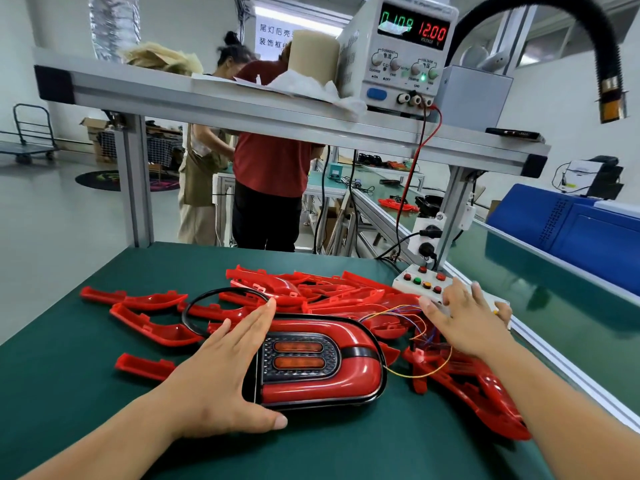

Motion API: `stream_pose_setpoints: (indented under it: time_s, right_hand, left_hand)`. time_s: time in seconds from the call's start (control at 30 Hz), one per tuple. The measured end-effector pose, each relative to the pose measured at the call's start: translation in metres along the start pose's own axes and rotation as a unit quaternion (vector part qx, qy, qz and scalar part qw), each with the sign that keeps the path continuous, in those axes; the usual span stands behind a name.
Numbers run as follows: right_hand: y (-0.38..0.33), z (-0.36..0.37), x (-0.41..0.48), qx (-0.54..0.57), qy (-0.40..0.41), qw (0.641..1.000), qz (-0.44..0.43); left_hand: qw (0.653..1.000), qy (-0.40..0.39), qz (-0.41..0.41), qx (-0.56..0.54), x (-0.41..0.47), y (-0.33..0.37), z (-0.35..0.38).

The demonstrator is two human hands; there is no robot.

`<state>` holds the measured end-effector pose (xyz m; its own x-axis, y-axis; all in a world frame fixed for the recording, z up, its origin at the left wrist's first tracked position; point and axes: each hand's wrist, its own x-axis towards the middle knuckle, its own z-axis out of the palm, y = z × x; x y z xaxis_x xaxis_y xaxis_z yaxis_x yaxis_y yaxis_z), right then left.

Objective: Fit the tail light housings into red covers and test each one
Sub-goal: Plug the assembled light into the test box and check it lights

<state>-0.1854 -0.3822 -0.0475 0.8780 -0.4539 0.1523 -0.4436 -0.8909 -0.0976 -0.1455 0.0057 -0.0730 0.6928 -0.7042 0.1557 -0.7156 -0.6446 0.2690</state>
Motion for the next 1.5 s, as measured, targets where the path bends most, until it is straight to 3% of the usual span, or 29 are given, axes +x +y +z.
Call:
stream_pose_setpoints:
  time_s: [0.3,0.93,1.5]
  right_hand:
    - [-0.020,0.001,0.028,-0.031,-0.048,0.998,-0.026]
    - [-0.022,0.011,0.032,-0.094,-0.047,0.994,-0.024]
    - [-0.024,0.011,0.033,-0.084,-0.032,0.996,-0.030]
  left_hand:
    - [1.000,0.007,0.004,0.002,0.000,-0.001,0.002]
    - [1.000,0.014,0.014,-0.001,0.001,-0.003,0.003]
    - [1.000,0.010,0.015,0.001,0.000,-0.002,0.002]
